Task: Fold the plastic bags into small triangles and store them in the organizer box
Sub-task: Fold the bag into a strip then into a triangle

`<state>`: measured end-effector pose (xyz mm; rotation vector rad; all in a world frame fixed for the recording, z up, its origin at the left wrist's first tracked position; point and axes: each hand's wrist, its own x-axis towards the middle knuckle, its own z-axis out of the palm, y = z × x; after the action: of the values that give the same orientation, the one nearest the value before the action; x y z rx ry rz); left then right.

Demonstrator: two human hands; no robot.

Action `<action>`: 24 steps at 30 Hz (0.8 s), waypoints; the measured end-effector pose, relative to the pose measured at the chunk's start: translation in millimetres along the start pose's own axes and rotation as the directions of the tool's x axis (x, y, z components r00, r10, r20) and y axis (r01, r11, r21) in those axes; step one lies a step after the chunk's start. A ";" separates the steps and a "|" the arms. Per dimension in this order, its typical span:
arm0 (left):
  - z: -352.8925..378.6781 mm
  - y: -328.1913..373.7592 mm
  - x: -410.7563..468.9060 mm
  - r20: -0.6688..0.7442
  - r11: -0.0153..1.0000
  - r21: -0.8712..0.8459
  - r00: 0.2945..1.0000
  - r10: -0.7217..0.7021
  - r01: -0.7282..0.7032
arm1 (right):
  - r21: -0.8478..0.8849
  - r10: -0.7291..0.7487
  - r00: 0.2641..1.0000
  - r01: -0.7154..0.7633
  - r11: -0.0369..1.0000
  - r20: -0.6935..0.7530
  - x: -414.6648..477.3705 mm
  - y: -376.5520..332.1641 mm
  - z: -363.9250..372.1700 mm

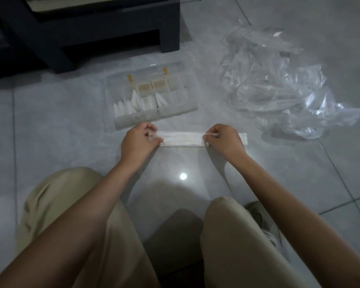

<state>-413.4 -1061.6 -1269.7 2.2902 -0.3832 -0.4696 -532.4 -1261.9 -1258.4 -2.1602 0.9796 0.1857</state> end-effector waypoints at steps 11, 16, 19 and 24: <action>5.1 -1.7 1.3 -0.042 0.982 0.150 0.991 0.127 -0.119 | -0.055 0.017 0.986 -0.026 0.998 -0.165 -1.9 -3.0 7.2; 8.8 -4.6 2.4 -0.062 0.974 0.173 0.986 0.156 -0.143 | -0.035 0.031 0.982 -0.038 0.999 -0.184 -3.4 1.2 9.9; 11.0 -5.5 3.0 -0.072 0.971 0.191 0.984 0.162 -0.146 | 0.005 0.051 0.983 -0.051 0.999 -0.177 -4.4 1.8 10.1; 13.0 -7.5 5.3 -0.107 0.962 0.216 0.975 0.195 -0.169 | 0.036 0.021 0.972 -0.013 0.999 -0.234 -7.6 2.5 13.6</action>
<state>-413.6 -1066.7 -1284.8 2.4398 -0.5974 -0.1966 -537.2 -1249.2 -1266.5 -2.1775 1.1243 -0.0799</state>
